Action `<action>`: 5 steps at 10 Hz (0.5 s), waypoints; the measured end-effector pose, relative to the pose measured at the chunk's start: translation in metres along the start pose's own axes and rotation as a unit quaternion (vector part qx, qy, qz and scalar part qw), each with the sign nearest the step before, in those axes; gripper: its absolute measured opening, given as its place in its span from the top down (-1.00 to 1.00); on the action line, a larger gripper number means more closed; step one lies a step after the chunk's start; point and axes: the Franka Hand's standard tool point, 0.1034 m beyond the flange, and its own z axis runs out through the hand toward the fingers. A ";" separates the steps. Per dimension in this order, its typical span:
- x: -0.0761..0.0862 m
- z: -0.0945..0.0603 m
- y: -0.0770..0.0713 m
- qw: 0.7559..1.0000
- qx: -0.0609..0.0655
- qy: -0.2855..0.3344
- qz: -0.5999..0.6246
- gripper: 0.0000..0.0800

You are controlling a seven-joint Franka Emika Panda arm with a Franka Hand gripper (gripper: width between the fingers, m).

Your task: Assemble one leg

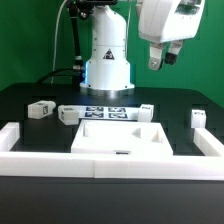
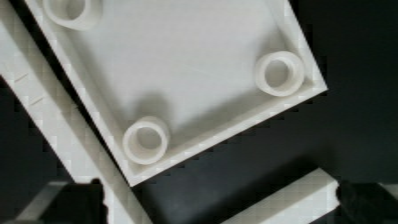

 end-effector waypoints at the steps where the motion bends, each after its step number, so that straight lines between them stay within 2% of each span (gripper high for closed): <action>1: 0.000 0.000 0.000 1.000 0.000 0.000 0.000 -0.62; 5: 0.000 0.000 0.000 1.000 0.001 0.000 0.000 -0.62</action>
Offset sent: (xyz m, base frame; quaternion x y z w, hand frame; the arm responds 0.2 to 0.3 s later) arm 0.0000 0.0000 0.0000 0.0000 0.0000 0.0000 1.0000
